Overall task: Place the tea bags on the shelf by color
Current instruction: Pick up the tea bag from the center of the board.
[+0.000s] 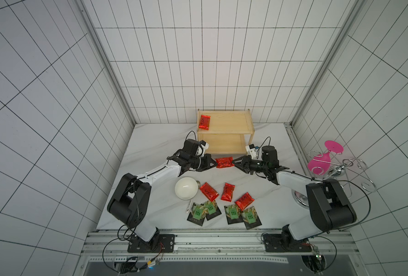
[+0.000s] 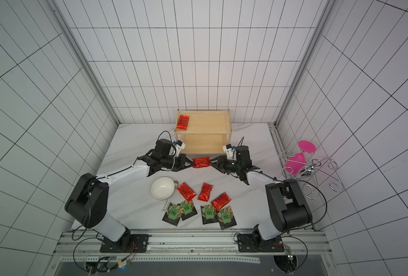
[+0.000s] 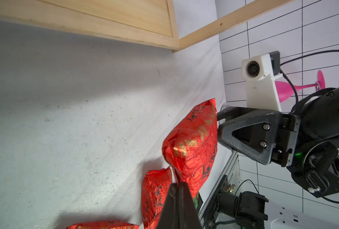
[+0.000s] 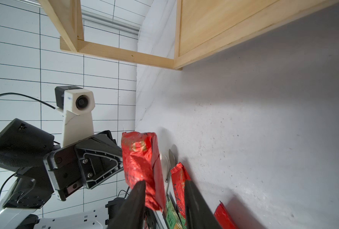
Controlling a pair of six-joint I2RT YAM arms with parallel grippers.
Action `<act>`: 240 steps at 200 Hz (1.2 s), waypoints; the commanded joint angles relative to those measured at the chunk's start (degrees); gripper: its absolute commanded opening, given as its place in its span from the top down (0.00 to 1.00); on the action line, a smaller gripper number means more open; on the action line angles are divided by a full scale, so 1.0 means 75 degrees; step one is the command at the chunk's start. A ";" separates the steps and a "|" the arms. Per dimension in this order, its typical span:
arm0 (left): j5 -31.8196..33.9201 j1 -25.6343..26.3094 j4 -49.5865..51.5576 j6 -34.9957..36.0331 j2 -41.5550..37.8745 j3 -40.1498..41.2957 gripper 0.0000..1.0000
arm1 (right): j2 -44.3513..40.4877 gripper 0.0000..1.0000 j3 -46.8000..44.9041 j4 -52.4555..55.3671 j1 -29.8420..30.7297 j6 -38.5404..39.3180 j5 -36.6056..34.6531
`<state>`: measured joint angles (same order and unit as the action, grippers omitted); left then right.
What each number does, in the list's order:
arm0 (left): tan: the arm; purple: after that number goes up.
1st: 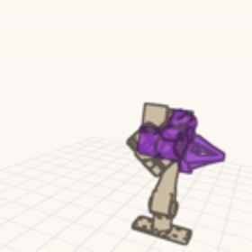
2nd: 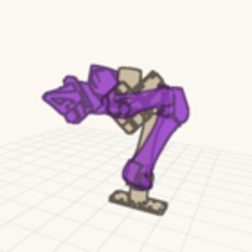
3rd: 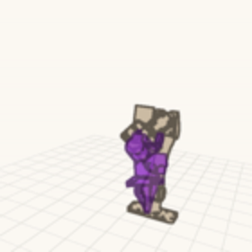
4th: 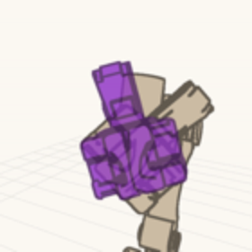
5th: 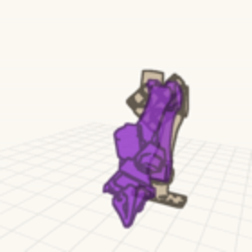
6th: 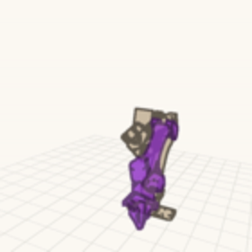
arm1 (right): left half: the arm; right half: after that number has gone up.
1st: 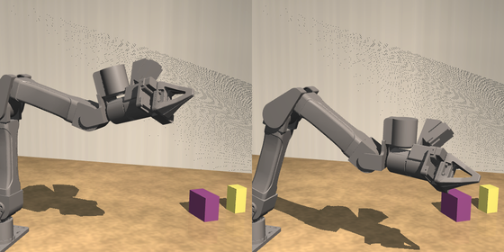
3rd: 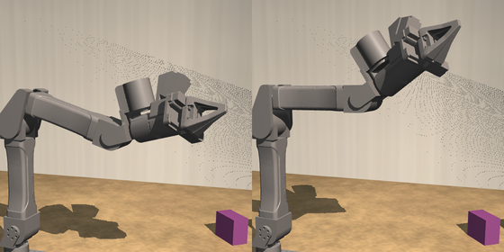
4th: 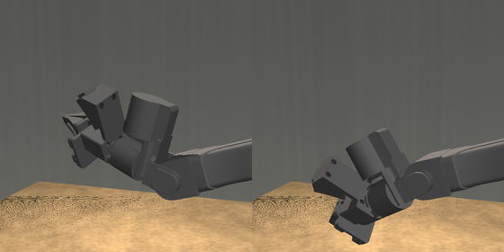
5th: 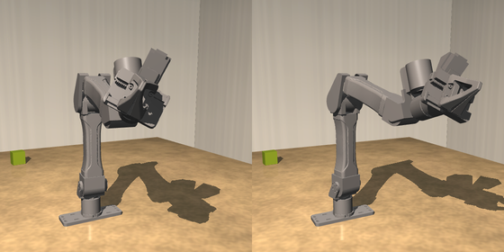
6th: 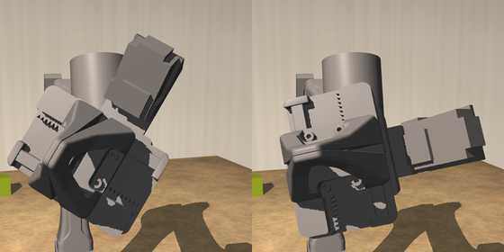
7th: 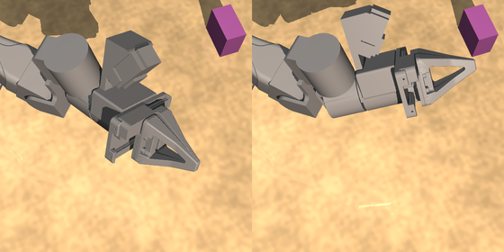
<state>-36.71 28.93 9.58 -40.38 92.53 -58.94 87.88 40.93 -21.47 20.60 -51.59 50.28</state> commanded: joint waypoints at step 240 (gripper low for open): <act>-0.0821 -0.0248 -0.2208 -0.1022 -0.0584 0.1002 1.00 | -0.0320 1.00 -0.0050 -0.0462 -0.0508 -0.0861 0.0228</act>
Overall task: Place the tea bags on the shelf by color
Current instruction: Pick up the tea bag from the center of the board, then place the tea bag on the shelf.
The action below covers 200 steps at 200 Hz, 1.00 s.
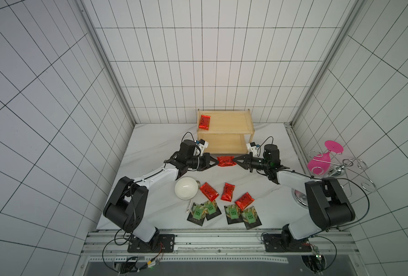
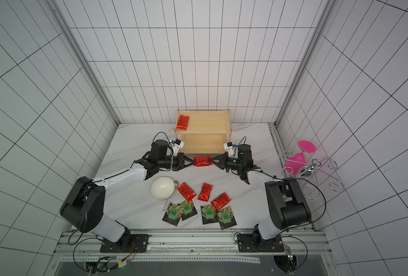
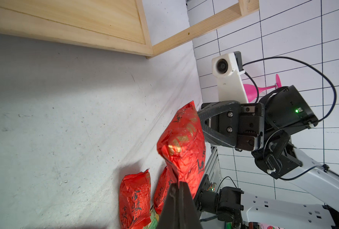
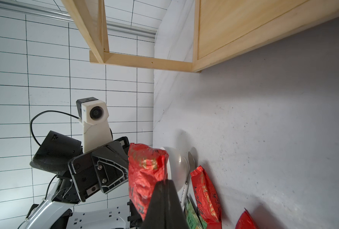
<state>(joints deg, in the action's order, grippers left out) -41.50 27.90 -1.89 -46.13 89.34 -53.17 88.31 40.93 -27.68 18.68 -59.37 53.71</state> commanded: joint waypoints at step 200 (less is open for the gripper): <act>0.3463 -0.1958 0.4434 0.1736 -0.2470 -0.1094 0.40 | 0.1322 1.00 0.6079 0.4730 0.1930 -0.1665 -0.8051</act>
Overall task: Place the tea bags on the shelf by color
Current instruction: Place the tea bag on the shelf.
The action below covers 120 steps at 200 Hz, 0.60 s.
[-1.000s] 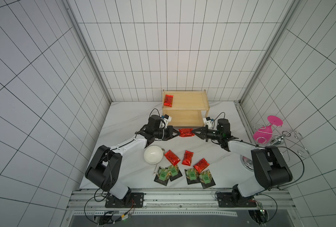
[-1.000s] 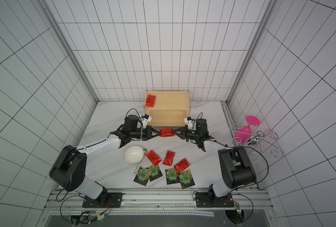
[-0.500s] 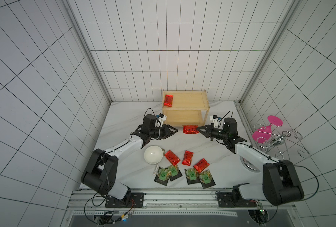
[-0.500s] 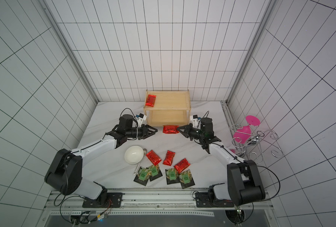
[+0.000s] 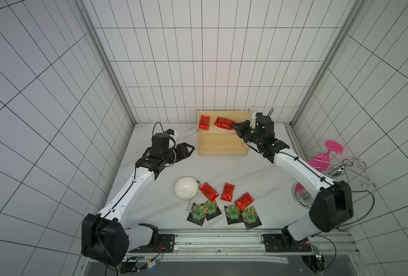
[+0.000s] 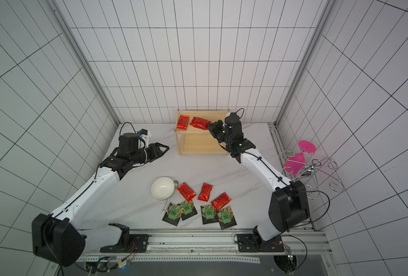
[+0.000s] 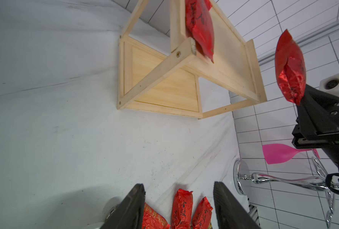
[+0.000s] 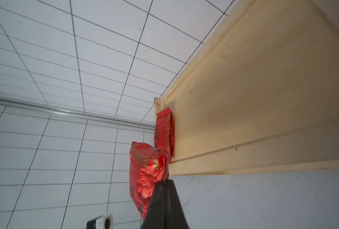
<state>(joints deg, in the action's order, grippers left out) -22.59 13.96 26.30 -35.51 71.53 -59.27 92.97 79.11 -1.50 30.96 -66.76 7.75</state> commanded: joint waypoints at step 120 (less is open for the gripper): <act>0.1032 -0.0131 0.0603 0.0246 -0.0188 0.0097 0.40 | 0.2776 0.85 0.2966 0.1370 0.0779 -0.1328 -0.2875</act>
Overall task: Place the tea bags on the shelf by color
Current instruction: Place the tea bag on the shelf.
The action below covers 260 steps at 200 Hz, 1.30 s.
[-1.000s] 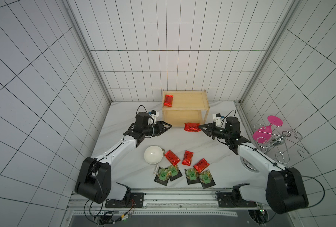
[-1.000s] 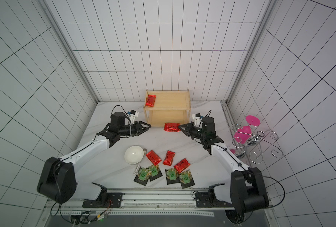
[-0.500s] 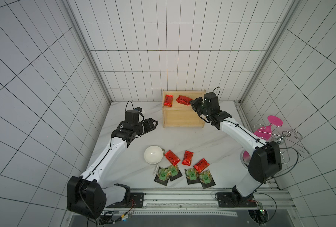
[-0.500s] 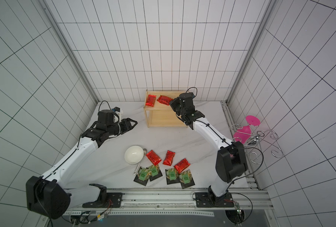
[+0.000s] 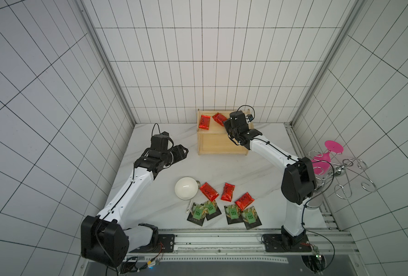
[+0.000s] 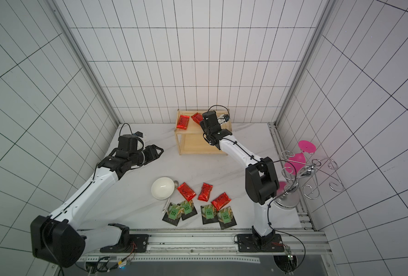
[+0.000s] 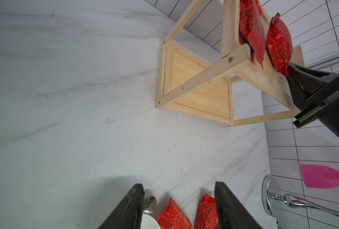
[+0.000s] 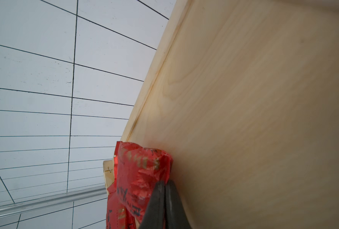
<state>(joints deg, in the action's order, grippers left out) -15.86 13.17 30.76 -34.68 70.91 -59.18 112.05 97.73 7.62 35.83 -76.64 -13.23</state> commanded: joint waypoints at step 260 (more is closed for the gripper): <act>-0.0005 -0.0279 -0.0024 -0.0005 -0.0361 0.0256 0.40 | -0.0502 1.00 -0.0080 0.0819 0.0812 -0.0785 -0.0019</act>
<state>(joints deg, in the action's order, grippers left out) -16.47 11.40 30.74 -34.89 69.49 -58.02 110.02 99.13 10.81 40.88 -80.25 -11.46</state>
